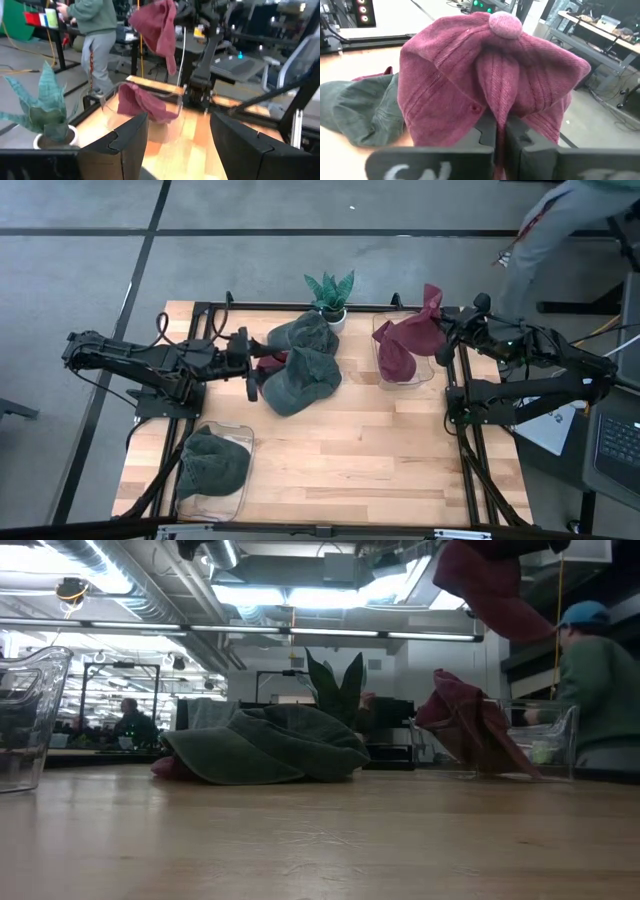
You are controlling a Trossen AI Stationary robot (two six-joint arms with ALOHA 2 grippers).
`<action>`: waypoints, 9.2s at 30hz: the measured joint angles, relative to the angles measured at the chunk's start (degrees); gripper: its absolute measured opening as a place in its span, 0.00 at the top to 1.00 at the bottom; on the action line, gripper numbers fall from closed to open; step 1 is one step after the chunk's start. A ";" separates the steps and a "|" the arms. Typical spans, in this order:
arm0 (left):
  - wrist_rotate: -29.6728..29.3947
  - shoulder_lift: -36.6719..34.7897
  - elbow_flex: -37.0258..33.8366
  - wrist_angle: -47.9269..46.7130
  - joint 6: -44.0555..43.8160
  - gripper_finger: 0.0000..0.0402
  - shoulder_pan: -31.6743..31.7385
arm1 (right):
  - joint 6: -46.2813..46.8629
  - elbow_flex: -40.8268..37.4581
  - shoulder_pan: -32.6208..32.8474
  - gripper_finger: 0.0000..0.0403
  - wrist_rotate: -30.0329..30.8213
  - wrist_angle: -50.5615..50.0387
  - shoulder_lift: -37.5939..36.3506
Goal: Pick & Place hat
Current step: Put the left red cap into the top transparent bin, then put the bottom gray cap into the bottom left transparent bin
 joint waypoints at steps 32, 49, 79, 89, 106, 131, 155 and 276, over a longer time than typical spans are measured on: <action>2.83 0.00 0.00 0.46 8.23 0.48 -0.04 | -13.52 -13.58 -17.94 0.98 -24.16 7.12 1.44; 2.83 0.00 0.00 0.46 6.42 0.48 -0.04 | -19.60 -22.24 -36.75 0.98 -54.80 17.44 1.49; 2.83 0.00 0.00 0.48 5.03 0.48 -0.04 | -9.32 -32.03 -51.39 0.98 -66.59 20.41 -2.91; 2.83 0.00 0.00 0.48 5.05 0.48 -0.04 | -17.30 -26.54 -51.35 0.98 -59.68 9.31 -3.05; 2.83 0.00 0.00 0.48 4.61 0.48 -0.04 | -20.64 -27.34 -51.30 0.97 -64.30 8.37 6.53; 2.86 0.00 0.00 0.43 6.27 0.48 -0.04 | 2.10 -24.13 -51.30 0.46 -69.42 17.91 15.99; 7.16 -0.02 -0.02 4.75 -26.87 0.48 0.09 | 8.09 5.70 -51.30 0.47 -62.44 -0.28 6.05; 7.63 22.71 10.80 -1.98 0.52 0.93 7.08 | 22.11 5.75 0.80 0.99 -54.07 45.77 55.69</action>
